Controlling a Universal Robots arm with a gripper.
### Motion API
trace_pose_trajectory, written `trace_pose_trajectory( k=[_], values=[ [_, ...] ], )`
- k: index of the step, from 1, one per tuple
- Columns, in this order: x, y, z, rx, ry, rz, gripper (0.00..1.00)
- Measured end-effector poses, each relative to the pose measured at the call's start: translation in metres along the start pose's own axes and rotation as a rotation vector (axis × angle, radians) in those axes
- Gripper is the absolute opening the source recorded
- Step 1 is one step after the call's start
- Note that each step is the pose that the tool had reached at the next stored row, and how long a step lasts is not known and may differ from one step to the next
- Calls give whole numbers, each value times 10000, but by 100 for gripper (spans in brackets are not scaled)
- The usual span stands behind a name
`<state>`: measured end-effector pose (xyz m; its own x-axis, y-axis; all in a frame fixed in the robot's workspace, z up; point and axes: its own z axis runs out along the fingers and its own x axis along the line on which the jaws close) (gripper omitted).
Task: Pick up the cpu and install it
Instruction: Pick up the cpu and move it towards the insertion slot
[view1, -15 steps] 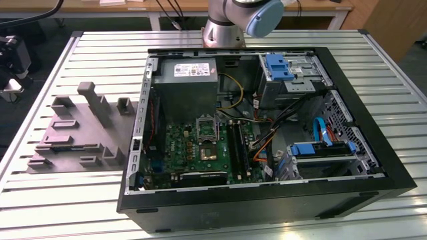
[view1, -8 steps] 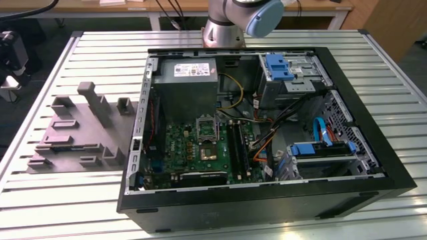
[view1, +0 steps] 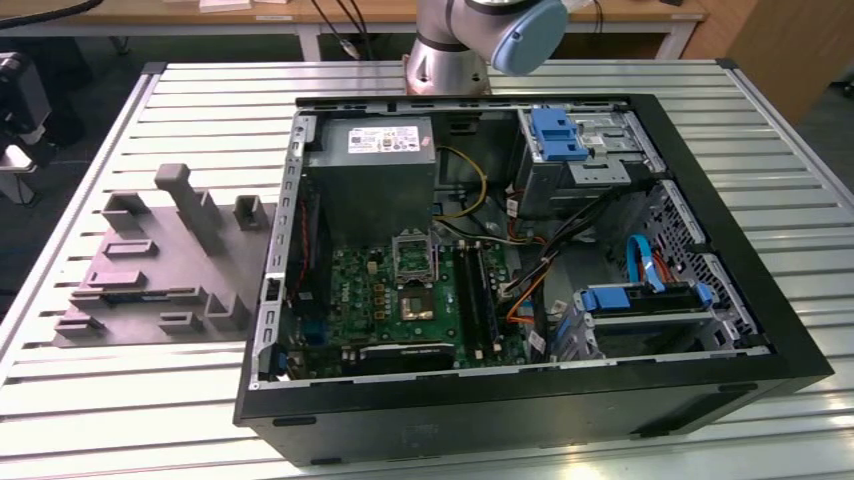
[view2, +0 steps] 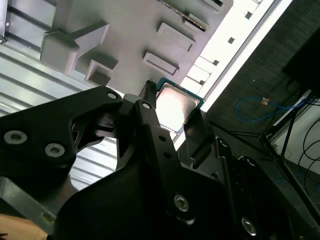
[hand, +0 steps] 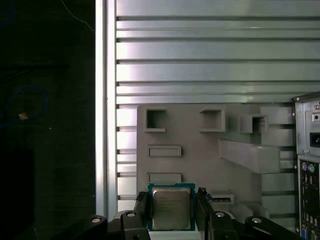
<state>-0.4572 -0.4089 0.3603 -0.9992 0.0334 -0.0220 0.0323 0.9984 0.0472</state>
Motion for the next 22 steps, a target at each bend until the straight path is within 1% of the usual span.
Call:
trace_pose_trajectory(
  k=[1,15,22],
  values=[
    [-1,2,-41,0,0,0,47],
    [-5,11,-210,-1,-1,0,47],
    [-5,12,-224,0,-1,0,47]
  ],
)
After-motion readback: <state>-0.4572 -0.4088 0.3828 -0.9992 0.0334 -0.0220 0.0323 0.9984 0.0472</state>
